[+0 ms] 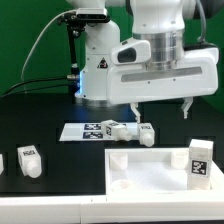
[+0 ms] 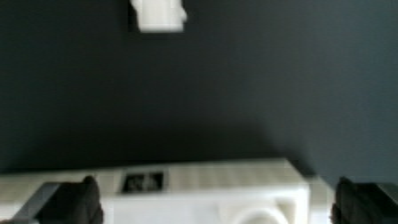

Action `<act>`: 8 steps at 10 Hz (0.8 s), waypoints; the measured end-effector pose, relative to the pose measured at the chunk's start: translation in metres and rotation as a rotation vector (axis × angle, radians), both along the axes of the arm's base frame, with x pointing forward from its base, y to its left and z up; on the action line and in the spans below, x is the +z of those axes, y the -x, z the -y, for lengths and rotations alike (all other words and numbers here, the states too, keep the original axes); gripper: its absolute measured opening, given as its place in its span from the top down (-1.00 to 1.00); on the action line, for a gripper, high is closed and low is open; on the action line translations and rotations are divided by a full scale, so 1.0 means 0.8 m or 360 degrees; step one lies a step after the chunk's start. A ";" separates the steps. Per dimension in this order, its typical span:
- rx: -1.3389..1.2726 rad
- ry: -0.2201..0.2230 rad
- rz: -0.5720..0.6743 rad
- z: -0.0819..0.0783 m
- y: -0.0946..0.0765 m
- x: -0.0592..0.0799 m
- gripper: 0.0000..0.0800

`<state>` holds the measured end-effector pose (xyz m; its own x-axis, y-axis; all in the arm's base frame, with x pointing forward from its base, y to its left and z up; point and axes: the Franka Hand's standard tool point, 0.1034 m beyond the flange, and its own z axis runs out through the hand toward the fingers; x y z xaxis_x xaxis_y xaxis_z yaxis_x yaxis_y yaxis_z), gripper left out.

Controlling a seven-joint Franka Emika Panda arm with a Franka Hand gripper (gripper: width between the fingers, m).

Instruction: Assemble square table

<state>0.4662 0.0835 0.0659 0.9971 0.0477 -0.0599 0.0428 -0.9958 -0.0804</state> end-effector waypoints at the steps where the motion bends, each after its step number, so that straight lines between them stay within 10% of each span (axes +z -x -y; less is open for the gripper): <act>1: 0.0039 0.0021 -0.0009 0.004 0.012 -0.009 -0.62; 4: -0.0010 0.0021 -0.0010 0.006 0.010 -0.008 -0.62; 8: -0.0108 0.0072 -0.0158 0.022 0.053 -0.048 -0.62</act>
Offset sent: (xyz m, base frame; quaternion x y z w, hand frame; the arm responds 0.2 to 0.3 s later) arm 0.0000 0.0000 0.0000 0.0000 0.0000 0.0000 1.0000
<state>0.4238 0.0661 0.0272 0.9870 -0.0246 -0.1588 -0.0307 -0.9989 -0.0358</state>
